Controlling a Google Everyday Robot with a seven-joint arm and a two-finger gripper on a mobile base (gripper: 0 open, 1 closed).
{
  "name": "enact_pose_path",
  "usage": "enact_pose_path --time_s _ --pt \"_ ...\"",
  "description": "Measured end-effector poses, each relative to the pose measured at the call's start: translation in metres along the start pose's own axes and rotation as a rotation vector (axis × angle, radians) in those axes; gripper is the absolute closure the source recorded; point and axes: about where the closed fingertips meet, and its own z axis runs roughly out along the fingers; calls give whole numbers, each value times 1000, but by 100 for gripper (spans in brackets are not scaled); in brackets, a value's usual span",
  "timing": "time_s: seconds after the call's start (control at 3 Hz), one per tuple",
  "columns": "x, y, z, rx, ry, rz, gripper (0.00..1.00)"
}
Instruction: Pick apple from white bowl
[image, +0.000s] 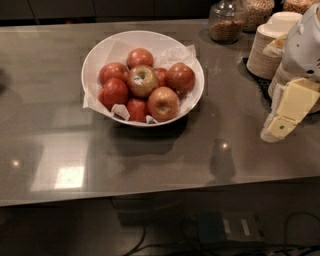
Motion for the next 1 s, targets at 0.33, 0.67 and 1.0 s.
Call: enact_pose_path --time_s 0.33,0.67,1.0 --pt "-36 -10 16 2 -124 -34 0" --pt "-72 -12 35 -58 -270 -56 0" --pt "-72 -12 35 -58 -270 -56 0"
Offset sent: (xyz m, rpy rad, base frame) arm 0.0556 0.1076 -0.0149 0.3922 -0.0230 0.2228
